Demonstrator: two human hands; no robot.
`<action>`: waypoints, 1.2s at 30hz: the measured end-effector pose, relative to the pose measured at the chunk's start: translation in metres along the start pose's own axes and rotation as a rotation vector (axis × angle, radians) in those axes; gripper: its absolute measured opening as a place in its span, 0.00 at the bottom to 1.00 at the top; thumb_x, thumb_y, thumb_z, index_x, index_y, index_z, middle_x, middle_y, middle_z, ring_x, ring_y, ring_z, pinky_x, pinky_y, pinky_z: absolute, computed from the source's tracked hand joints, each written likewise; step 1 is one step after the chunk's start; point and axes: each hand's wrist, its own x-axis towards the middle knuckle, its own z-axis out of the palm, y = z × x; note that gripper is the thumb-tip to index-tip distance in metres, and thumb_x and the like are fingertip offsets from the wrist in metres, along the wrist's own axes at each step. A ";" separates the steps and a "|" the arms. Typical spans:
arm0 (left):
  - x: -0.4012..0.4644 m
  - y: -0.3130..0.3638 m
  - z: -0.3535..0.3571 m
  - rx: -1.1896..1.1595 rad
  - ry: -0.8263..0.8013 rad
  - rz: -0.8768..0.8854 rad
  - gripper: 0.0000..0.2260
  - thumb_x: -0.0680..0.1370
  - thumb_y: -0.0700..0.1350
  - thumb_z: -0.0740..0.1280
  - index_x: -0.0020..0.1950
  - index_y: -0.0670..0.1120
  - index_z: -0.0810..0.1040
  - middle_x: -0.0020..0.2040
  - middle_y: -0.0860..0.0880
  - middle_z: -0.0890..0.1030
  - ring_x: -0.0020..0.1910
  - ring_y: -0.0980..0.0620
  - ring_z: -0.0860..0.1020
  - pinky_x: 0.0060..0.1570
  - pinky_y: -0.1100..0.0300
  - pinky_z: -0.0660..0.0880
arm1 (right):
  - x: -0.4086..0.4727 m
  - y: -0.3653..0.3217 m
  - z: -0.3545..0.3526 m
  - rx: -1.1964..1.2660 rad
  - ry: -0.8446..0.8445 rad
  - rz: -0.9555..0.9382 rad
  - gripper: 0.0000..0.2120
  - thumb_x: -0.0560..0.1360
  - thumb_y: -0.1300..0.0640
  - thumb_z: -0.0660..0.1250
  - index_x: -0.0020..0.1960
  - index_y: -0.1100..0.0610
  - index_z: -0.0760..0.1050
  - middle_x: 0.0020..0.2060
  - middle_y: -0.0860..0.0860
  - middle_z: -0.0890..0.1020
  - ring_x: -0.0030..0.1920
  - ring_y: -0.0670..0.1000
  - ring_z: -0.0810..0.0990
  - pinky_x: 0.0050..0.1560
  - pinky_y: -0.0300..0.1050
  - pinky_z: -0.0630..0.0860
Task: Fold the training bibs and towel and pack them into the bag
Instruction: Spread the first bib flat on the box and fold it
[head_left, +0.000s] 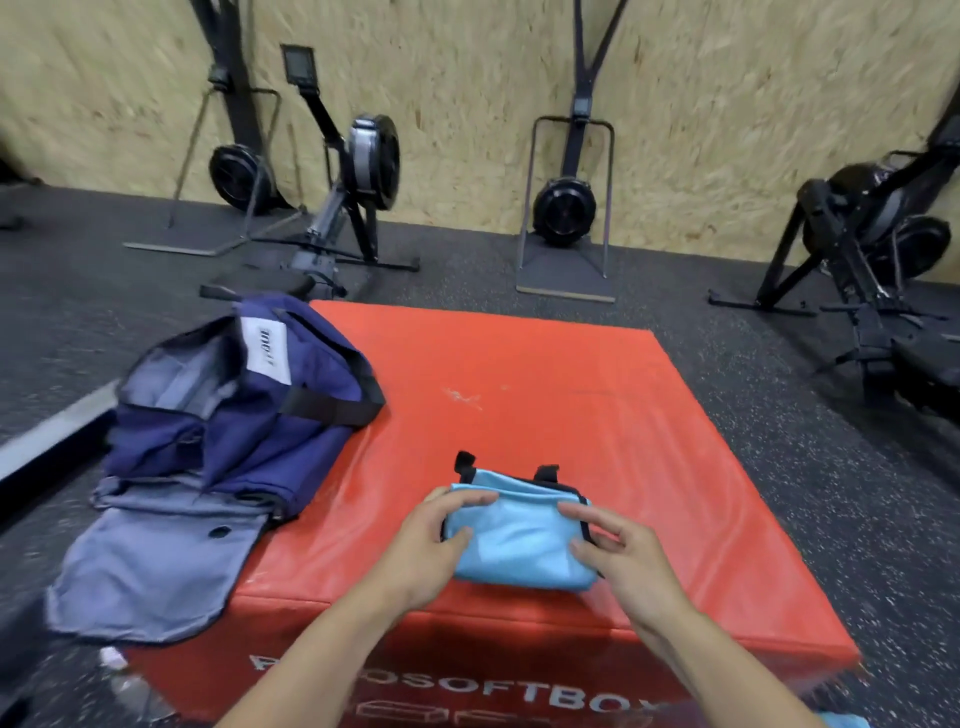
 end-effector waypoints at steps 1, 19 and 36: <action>-0.005 0.003 -0.013 0.006 0.001 0.000 0.25 0.68 0.36 0.62 0.62 0.53 0.81 0.59 0.51 0.78 0.63 0.59 0.75 0.65 0.67 0.66 | -0.001 -0.001 0.009 0.013 -0.017 0.006 0.20 0.72 0.79 0.66 0.56 0.59 0.83 0.56 0.59 0.84 0.48 0.49 0.84 0.46 0.37 0.80; -0.049 0.026 -0.378 0.579 0.523 -0.232 0.26 0.70 0.30 0.65 0.62 0.51 0.82 0.59 0.47 0.80 0.61 0.48 0.76 0.61 0.58 0.69 | 0.097 -0.086 0.391 0.067 -0.504 0.027 0.25 0.71 0.76 0.64 0.60 0.52 0.82 0.47 0.55 0.82 0.44 0.50 0.79 0.44 0.40 0.76; 0.099 -0.156 -0.349 0.488 0.109 -0.281 0.27 0.79 0.33 0.64 0.76 0.52 0.68 0.67 0.47 0.72 0.61 0.50 0.72 0.60 0.72 0.59 | 0.234 -0.062 0.378 -1.454 -0.242 -0.352 0.23 0.77 0.63 0.60 0.67 0.45 0.74 0.63 0.51 0.74 0.62 0.60 0.77 0.60 0.52 0.74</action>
